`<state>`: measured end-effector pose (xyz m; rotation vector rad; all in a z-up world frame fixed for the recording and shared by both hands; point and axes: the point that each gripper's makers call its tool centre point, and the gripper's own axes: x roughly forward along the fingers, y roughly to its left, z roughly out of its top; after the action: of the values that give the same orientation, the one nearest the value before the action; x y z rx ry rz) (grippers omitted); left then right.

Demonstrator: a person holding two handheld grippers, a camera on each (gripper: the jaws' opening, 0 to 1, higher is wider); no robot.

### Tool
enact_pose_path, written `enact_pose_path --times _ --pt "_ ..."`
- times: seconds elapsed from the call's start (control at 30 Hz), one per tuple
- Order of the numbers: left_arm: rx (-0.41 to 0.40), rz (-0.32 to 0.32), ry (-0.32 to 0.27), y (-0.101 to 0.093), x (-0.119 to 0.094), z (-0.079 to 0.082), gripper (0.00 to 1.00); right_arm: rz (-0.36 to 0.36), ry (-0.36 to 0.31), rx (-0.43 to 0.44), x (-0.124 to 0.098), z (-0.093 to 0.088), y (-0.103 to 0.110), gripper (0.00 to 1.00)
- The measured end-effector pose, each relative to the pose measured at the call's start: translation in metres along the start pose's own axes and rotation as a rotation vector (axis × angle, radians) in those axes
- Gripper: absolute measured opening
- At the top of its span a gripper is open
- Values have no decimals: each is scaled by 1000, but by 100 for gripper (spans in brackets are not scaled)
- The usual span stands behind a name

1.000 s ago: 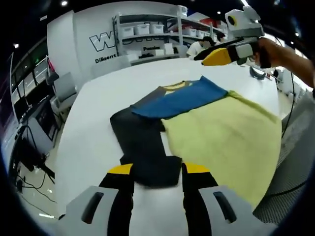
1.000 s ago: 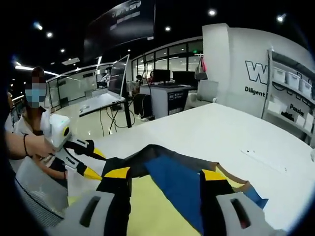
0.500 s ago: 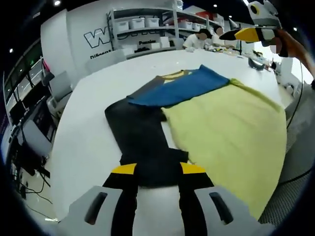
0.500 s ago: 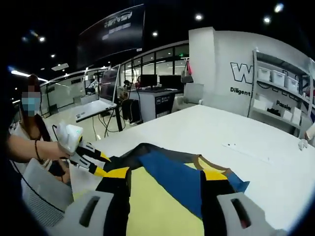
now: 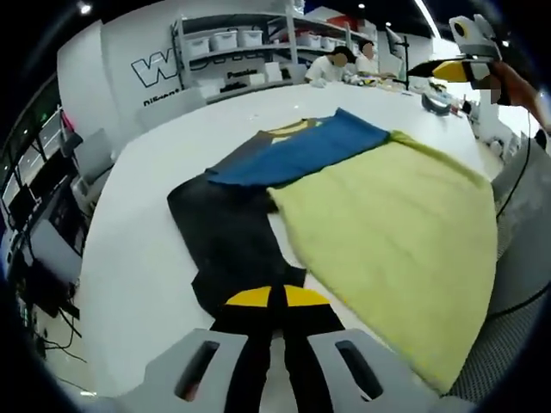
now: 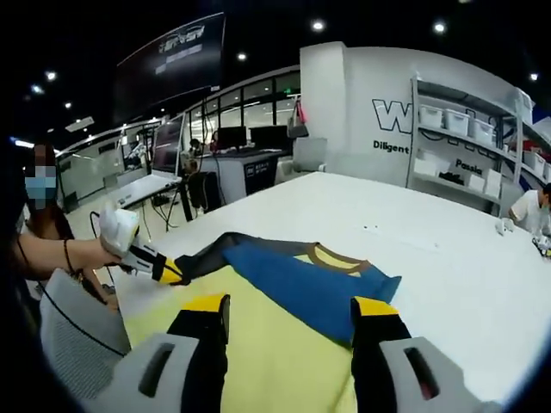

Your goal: Fold the garment on the visible template until the final outline fits inside the template.

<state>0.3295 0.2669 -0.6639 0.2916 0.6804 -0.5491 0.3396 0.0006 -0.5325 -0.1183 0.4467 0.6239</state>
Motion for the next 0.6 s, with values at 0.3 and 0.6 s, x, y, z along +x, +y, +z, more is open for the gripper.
enact_pose_path --times 0.3,0.6 --pt "-253 74 -269 28 -44 29 1 -31 32 15 -8 -16 -10 55" --pt "-442 150 -446 59 -72 39 1 -55 56 28 -15 -27 -17 55"
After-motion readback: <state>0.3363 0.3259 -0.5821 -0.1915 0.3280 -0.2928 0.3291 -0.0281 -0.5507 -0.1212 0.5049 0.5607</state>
